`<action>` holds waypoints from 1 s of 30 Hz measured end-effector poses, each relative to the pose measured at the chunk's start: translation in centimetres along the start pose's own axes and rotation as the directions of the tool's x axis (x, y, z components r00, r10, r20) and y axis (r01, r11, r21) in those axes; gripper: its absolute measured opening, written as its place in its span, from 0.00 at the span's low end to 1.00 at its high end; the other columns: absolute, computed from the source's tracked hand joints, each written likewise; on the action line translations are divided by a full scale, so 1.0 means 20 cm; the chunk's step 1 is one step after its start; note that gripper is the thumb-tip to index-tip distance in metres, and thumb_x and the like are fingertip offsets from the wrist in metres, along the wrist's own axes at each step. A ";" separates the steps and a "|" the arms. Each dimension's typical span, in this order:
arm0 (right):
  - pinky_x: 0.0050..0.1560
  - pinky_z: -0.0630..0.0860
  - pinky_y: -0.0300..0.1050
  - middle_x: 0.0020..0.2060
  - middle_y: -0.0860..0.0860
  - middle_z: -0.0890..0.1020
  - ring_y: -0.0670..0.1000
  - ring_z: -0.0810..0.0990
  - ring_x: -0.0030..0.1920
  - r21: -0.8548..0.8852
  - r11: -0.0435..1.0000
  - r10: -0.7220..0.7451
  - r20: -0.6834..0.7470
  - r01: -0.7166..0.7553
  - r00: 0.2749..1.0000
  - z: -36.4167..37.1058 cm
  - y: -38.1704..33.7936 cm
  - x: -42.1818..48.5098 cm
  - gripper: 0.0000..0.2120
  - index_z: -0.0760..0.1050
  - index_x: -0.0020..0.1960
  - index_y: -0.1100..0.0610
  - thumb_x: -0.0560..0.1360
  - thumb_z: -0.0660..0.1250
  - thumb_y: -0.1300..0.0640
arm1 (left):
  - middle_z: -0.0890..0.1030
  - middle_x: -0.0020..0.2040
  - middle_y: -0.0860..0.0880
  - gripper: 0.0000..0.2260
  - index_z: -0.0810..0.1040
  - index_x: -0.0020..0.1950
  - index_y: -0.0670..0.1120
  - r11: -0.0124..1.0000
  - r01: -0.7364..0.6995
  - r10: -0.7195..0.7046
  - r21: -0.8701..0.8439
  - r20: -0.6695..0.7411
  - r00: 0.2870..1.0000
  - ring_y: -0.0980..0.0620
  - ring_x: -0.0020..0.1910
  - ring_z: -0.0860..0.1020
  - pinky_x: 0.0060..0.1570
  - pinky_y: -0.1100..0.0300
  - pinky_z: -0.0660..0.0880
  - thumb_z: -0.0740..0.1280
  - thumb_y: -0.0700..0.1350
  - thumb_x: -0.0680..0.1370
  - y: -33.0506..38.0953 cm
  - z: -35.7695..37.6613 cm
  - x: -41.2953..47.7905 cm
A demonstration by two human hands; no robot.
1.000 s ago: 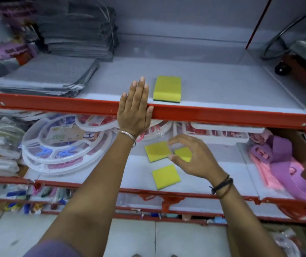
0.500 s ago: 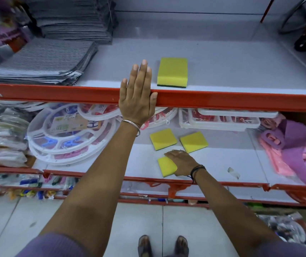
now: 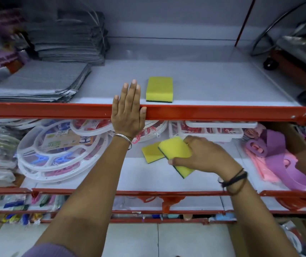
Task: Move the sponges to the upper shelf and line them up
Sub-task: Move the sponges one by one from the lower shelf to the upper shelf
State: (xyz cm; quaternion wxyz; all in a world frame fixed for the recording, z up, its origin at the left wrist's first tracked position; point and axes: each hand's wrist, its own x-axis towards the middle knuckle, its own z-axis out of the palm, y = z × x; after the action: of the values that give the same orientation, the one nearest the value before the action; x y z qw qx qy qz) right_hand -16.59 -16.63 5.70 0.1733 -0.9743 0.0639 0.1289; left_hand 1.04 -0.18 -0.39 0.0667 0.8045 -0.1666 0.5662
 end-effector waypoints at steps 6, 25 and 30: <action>0.51 0.77 0.53 0.50 0.53 0.80 0.55 0.78 0.49 0.072 0.997 -0.015 -0.290 0.038 0.957 -0.41 -0.07 -0.09 0.40 0.73 0.57 0.55 0.59 0.61 0.25 | 0.69 0.71 0.47 0.24 0.62 0.73 0.44 1.000 0.016 -0.016 -0.006 0.054 0.998 0.54 0.77 0.47 0.75 0.56 0.44 0.45 0.52 0.80 0.00 -0.02 0.00; 0.61 0.71 0.55 0.67 0.62 0.66 0.64 0.69 0.66 0.117 0.951 0.308 -0.473 -0.287 0.825 -0.44 0.00 0.59 0.39 0.63 0.70 0.60 0.73 0.53 0.31 | 0.68 0.71 0.48 0.24 0.59 0.73 0.45 1.000 -0.029 0.029 -0.004 -0.003 1.000 0.53 0.77 0.51 0.74 0.55 0.47 0.45 0.52 0.80 -0.02 0.02 -0.02; 0.47 0.75 0.51 0.60 0.58 0.72 0.59 0.77 0.55 0.142 0.989 0.091 -0.779 0.034 0.620 -0.37 -0.01 0.39 0.31 0.69 0.65 0.59 0.74 0.58 0.35 | 0.67 0.71 0.49 0.24 0.60 0.73 0.45 0.999 -0.040 0.040 -0.010 -0.019 0.999 0.53 0.77 0.51 0.74 0.55 0.48 0.45 0.52 0.80 -0.01 0.03 -0.04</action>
State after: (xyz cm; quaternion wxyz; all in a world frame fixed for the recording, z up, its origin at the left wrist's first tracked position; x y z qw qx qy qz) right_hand -7.46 -19.64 10.38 0.1955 -0.9168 0.1576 -0.3106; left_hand 1.32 -0.05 -1.27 0.0608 0.7953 -0.1849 0.5740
